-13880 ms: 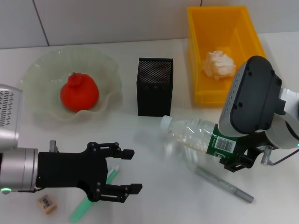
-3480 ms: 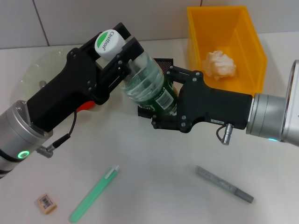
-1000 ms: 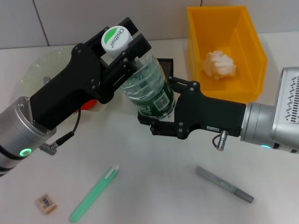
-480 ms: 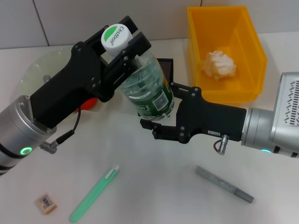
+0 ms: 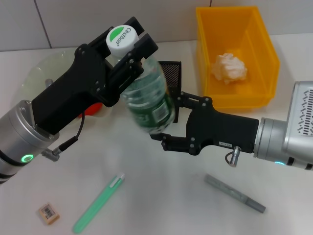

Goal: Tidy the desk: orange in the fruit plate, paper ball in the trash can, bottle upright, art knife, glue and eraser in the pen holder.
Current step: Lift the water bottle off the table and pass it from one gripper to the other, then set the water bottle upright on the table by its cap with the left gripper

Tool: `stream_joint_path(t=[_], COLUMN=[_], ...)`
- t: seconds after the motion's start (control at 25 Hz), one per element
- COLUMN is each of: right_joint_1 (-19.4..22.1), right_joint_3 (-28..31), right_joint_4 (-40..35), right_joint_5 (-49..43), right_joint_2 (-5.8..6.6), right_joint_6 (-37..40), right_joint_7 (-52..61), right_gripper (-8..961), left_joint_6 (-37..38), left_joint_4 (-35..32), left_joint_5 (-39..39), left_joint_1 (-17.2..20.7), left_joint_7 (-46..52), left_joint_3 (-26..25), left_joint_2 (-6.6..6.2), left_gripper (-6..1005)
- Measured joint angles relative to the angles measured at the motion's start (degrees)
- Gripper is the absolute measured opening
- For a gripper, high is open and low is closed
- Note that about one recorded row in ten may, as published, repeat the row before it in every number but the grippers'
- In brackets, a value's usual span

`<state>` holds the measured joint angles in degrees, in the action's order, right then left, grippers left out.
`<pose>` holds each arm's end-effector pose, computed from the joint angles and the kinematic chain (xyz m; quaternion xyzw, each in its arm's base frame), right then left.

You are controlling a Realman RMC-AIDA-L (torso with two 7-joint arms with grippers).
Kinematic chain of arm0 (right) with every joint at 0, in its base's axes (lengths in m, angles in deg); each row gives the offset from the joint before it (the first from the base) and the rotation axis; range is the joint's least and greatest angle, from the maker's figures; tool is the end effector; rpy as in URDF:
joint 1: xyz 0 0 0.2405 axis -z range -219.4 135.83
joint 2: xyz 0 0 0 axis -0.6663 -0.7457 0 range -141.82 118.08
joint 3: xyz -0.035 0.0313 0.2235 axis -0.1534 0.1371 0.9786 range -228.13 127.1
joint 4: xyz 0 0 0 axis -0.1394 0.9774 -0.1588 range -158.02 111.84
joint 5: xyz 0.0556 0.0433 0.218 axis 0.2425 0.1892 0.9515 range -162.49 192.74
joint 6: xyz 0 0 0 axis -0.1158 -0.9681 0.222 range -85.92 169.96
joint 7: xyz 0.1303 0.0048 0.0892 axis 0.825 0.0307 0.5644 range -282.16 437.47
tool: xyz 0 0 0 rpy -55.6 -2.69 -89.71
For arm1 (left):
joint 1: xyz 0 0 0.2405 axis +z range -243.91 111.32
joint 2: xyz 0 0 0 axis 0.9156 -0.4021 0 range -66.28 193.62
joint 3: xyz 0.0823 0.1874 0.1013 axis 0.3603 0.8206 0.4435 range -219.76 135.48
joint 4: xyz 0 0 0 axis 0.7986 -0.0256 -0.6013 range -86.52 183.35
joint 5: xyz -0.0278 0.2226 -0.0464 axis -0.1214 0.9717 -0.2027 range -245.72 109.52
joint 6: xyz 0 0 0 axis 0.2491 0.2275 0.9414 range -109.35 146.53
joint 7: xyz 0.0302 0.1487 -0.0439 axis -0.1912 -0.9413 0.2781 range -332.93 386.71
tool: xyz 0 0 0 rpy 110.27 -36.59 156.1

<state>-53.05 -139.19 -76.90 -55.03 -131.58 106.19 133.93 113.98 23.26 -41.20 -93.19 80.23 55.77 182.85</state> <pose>0.1960 0.3164 -0.0513 -0.9291 0.0397 0.2814 0.2365 -0.1455 0.3049 -0.0241 -0.7858 -0.1021 -0.5975 0.1228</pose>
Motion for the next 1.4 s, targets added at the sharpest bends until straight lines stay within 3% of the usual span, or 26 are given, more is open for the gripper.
stream_joint_path(t=[0.72,1.4], right_joint_1=[2.5,7.1], right_joint_3=[3.0,17.5], right_joint_4=[1.4,2.7], right_joint_5=[0.0,-0.1], right_joint_2=[0.30,0.39], right_joint_6=[0.5,8.5], right_joint_7=[-0.2,-3.0], right_gripper=[767,767], left_joint_6=[-0.6,-6.1], left_joint_4=[0.4,2.6], left_joint_5=[0.0,0.7], left_joint_1=[0.2,1.7], left_joint_7=[-0.5,-3.4], left_joint_3=[-0.4,-0.2], left_joint_2=[0.00,-0.08], left_gripper=[443,445])
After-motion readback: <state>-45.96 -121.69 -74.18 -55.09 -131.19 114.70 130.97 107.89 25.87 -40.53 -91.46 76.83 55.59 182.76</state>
